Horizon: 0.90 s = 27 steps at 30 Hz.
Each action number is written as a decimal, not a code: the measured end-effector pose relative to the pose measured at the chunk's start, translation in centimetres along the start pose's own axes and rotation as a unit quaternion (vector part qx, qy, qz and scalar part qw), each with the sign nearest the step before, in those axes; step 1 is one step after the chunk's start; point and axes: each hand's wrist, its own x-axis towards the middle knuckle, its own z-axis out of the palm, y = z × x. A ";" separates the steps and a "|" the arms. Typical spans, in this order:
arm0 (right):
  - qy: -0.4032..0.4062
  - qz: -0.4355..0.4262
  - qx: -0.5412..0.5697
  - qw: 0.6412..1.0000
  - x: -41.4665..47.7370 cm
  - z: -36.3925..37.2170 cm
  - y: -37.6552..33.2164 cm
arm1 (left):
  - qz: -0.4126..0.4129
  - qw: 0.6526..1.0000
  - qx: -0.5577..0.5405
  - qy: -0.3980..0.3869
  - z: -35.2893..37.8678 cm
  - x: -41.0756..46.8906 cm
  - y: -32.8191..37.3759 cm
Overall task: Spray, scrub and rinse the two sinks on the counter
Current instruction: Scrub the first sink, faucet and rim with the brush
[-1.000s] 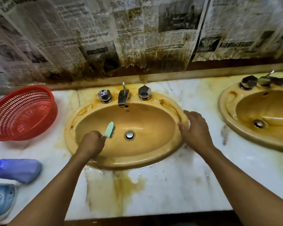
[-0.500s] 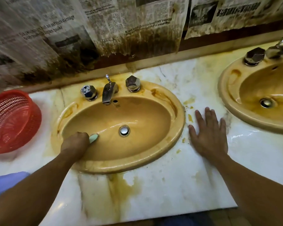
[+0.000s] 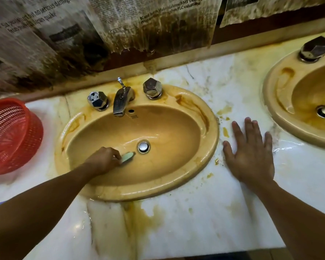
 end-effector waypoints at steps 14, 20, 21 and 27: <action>0.010 -0.002 -0.004 1.000 0.4 0.2 0.0 | 0.067 0.928 0.337 0.143 -5.4 2.0 -1.2; 0.011 -0.001 -0.003 1.000 0.5 0.0 -0.1 | 0.092 0.975 0.196 0.047 -1.2 1.6 -0.2; 0.011 -0.003 -0.005 1.000 0.5 0.0 -0.1 | 0.094 0.983 0.153 0.025 -1.1 1.3 -0.1; 0.012 -0.004 -0.003 1.000 0.5 0.0 -0.2 | 0.017 0.962 0.259 0.080 -4.0 -0.4 -2.2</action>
